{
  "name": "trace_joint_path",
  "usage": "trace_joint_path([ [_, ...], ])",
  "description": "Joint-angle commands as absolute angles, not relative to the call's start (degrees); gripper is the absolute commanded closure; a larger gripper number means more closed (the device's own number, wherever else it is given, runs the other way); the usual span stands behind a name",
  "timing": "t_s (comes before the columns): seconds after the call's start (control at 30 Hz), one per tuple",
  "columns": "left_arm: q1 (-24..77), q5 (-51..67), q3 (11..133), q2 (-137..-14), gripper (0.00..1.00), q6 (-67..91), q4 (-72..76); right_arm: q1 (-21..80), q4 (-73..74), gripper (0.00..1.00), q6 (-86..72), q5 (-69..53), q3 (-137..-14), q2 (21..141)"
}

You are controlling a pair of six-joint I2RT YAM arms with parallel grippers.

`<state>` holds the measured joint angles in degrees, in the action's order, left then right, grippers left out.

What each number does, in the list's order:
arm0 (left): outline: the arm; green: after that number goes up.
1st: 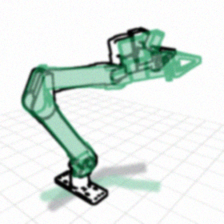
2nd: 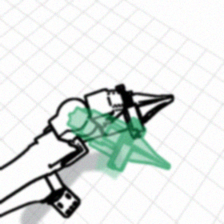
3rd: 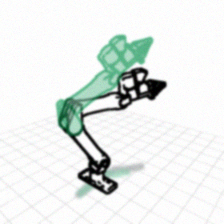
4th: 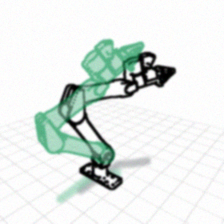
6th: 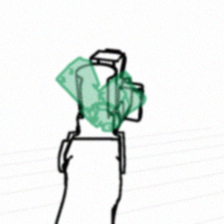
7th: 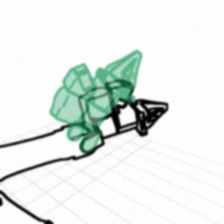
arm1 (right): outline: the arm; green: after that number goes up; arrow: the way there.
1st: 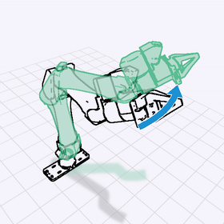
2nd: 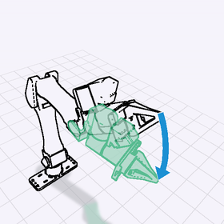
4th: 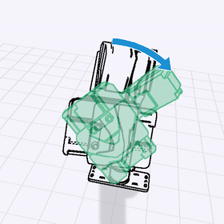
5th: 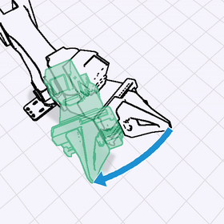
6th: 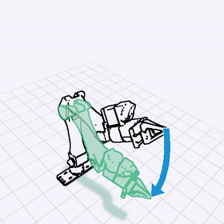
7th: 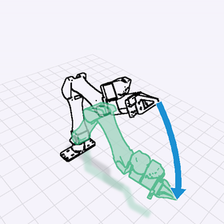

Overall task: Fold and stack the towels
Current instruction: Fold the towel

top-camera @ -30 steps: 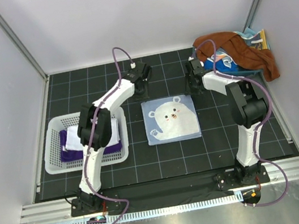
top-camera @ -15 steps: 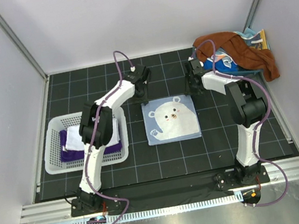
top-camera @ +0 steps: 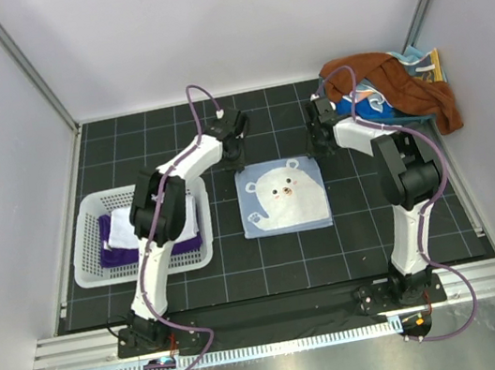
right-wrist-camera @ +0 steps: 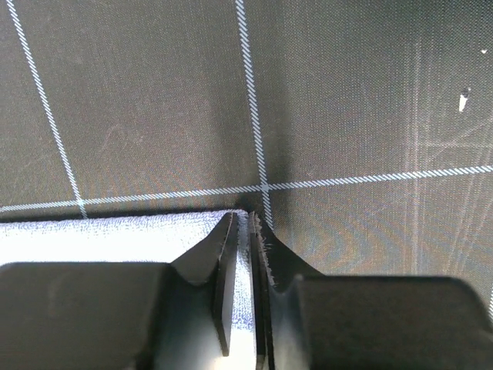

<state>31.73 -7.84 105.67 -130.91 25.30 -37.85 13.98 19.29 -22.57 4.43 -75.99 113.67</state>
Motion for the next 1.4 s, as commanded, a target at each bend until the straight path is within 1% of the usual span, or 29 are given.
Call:
trace_joint_path([
  [0.0,31.4,-6.5,103.3,-130.7,0.88,26.2,-35.6,13.9,19.9,0.84,-21.7,4.3,-77.6,114.4],
  [0.07,31.4,-6.8,102.6,-130.1,0.92,26.5,-34.4,13.7,19.8,0.87,-21.7,4.3,-77.7,114.3],
  [0.13,31.4,-7.6,102.0,-129.4,0.99,26.8,-32.9,13.7,19.6,0.92,-21.7,4.4,-77.7,113.9],
  [0.33,31.3,-9.1,97.3,-124.5,1.0,28.5,-26.7,13.4,16.1,0.99,-22.3,4.6,-75.6,110.0],
  [0.7,31.3,-6.8,89.8,-116.0,1.0,29.4,-16.2,13.4,9.4,0.99,-23.6,5.2,-70.1,100.3],
  [0.97,31.4,-4.7,83.6,-110.5,1.0,30.9,-13.5,13.4,7.2,0.99,-24.6,3.9,-65.3,94.3],
  [1.37,31.9,-1.9,75.9,-105.6,1.0,31.5,-12.0,14.1,6.7,0.99,-25.8,3.2,-57.7,87.1],
])
